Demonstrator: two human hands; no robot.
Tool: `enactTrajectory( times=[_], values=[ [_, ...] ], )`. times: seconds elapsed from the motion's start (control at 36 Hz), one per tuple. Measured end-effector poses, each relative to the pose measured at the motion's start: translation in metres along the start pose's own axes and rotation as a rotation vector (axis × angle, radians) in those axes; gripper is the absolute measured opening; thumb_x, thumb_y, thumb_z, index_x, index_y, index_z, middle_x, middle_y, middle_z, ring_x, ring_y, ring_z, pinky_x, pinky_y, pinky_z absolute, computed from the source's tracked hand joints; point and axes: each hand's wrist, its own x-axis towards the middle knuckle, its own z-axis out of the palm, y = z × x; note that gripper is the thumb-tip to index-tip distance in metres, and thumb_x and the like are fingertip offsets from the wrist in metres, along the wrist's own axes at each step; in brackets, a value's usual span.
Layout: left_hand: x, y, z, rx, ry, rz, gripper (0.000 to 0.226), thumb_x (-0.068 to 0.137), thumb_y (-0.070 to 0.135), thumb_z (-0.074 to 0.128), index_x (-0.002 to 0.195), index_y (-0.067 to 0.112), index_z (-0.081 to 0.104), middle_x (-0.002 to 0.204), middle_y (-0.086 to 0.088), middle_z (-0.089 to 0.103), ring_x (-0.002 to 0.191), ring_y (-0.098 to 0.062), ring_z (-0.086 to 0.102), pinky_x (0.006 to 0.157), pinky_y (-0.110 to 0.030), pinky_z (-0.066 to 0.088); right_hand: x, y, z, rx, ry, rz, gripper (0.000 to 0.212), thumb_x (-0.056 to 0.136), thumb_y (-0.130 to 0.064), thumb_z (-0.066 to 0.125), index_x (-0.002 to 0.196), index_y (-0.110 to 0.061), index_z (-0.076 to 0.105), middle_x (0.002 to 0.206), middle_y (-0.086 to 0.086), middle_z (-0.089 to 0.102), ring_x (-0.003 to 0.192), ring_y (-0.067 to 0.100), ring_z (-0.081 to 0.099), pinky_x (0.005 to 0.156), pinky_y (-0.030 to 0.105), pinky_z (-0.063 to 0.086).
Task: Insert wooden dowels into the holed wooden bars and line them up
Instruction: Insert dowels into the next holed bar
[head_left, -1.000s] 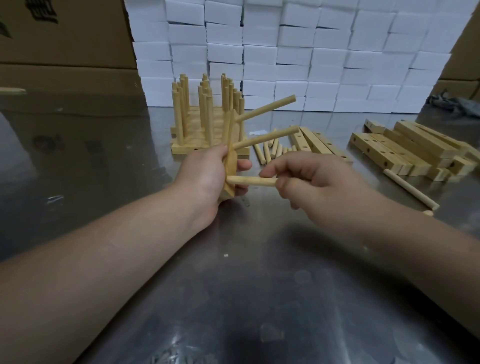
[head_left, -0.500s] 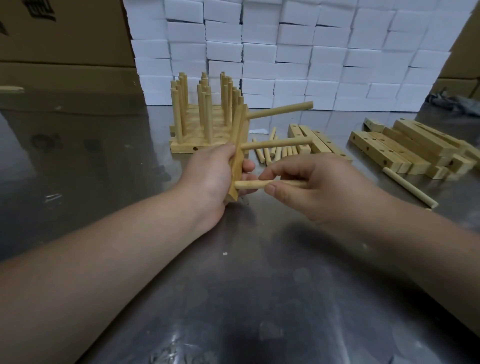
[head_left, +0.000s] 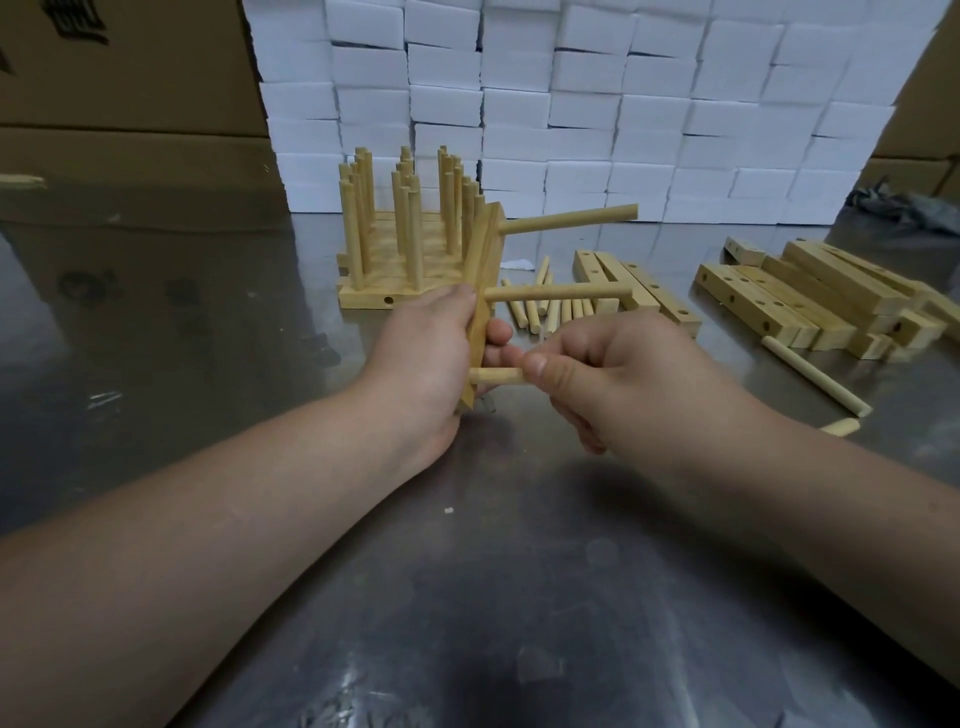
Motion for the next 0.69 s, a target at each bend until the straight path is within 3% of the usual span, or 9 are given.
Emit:
enactTrajectory(
  times=[0.08,0.17,0.31,0.42,0.53,0.58,0.64,0.69],
  values=[
    [0.0,0.0,0.0,0.011,-0.005,0.01,0.027,0.099,0.019,0.035,0.079,0.015,0.052,0.045,0.006,0.055,0.037,-0.007,0.052,0.043,-0.015,0.039,0.001,-0.001,0.002,0.097,0.029,0.053,0.04,0.089,-0.032,0.057,0.064,0.0,0.056,0.045,0.0,0.042,0.043,0.013,0.04,0.05,0.034,0.041],
    [0.001,0.0,-0.001,0.009,-0.012,-0.004,0.025,0.098,0.019,0.037,0.079,0.015,0.053,0.046,0.006,0.055,0.037,-0.007,0.052,0.045,-0.016,0.04,0.003,0.0,0.003,0.17,0.004,0.111,0.04,0.089,-0.032,0.057,0.071,0.004,0.059,0.045,0.002,0.043,0.04,0.014,0.041,0.049,0.032,0.042],
    [0.004,0.004,-0.002,-0.066,-0.01,-0.04,0.017,0.098,0.018,0.041,0.094,0.012,0.056,0.049,0.002,0.059,0.039,-0.01,0.056,0.041,-0.019,0.046,0.006,-0.003,0.001,0.274,0.014,0.127,0.034,0.089,-0.043,0.052,0.08,-0.016,0.071,0.047,-0.002,0.053,0.042,0.01,0.048,0.047,0.024,0.046],
    [0.009,0.011,-0.006,-0.132,0.013,-0.116,0.024,0.098,0.018,0.039,0.093,0.006,0.059,0.052,-0.003,0.063,0.041,-0.013,0.058,0.044,-0.026,0.052,0.011,0.0,-0.012,0.422,0.022,0.189,0.046,0.079,-0.06,0.041,0.089,-0.023,0.065,0.06,0.005,0.068,0.045,0.014,0.056,0.046,0.023,0.049],
    [0.017,0.02,-0.02,-0.164,-0.075,-0.27,0.028,0.094,0.017,0.037,0.094,0.005,0.062,0.064,-0.004,0.067,0.043,-0.011,0.056,0.045,-0.02,0.048,0.017,0.007,-0.022,0.367,0.153,0.206,0.031,0.092,-0.033,0.044,0.077,-0.017,0.067,0.057,0.004,0.067,0.044,0.013,0.055,0.047,0.026,0.047],
    [0.019,0.021,-0.026,-0.156,-0.185,-0.347,0.028,0.091,0.017,0.038,0.098,0.006,0.063,0.07,-0.004,0.067,0.041,-0.008,0.049,0.041,-0.017,0.042,0.018,0.014,-0.026,0.277,0.218,0.198,0.017,0.088,-0.019,0.051,0.08,-0.018,0.066,0.062,-0.001,0.069,0.049,0.008,0.057,0.051,0.025,0.05],
    [0.02,0.022,-0.029,-0.135,-0.325,-0.447,0.03,0.091,0.019,0.038,0.098,0.006,0.064,0.075,-0.005,0.068,0.037,-0.007,0.044,0.037,-0.017,0.038,0.019,0.021,-0.028,0.159,0.231,0.188,0.017,0.087,-0.013,0.054,0.099,-0.022,0.064,0.075,-0.005,0.071,0.062,0.004,0.063,0.063,0.025,0.054],
    [0.02,0.024,-0.03,-0.115,-0.468,-0.548,0.035,0.093,0.023,0.036,0.102,0.004,0.064,0.083,-0.008,0.069,0.034,-0.006,0.043,0.036,-0.017,0.037,0.021,0.027,-0.031,0.115,0.232,0.183,0.04,0.088,-0.014,0.058,0.126,-0.023,0.054,0.092,-0.007,0.067,0.081,0.008,0.064,0.082,0.033,0.055]
  ],
)
